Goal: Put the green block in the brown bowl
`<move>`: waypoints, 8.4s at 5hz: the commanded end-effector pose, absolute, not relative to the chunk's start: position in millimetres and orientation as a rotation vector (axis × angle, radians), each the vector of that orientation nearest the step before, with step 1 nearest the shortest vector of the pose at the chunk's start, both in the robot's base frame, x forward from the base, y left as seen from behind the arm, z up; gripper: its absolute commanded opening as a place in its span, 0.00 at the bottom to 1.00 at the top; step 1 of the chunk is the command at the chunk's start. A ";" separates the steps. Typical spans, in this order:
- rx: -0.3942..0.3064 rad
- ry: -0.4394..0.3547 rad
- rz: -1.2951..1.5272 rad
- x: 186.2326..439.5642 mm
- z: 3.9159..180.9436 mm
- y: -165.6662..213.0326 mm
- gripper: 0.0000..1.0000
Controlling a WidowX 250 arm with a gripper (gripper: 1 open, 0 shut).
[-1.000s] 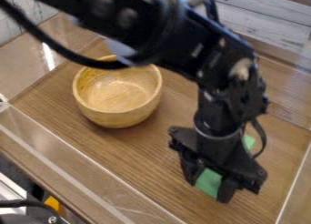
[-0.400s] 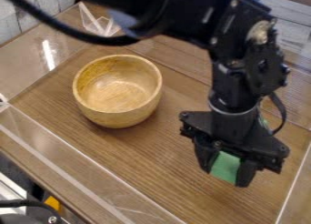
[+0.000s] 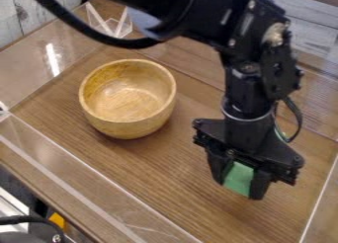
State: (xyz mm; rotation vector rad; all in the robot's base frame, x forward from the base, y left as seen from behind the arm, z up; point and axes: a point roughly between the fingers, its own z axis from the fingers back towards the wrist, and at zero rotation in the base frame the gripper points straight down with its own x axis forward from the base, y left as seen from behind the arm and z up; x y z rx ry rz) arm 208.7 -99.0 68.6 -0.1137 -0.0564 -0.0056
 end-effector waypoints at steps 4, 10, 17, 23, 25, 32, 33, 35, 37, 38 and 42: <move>-0.153 -0.100 -0.106 209.2 73.9 -94.3 0.00; -0.128 -0.156 0.139 228.5 92.0 -86.3 0.00; -0.063 -0.212 0.339 274.0 98.4 -1.5 0.00; -0.057 -0.208 0.398 292.3 90.7 -3.9 0.00; -0.070 -0.197 0.300 297.8 88.2 1.7 0.00; 0.047 -0.195 0.381 272.1 94.3 68.7 0.00; 0.085 -0.181 0.418 265.1 86.5 76.5 0.00; 0.118 -0.143 0.412 253.1 67.9 85.7 0.00; 0.109 -0.094 0.375 251.3 53.0 87.7 1.00; 0.095 -0.070 0.377 256.5 50.4 89.1 1.00; 0.044 -0.010 0.446 250.3 75.0 53.7 1.00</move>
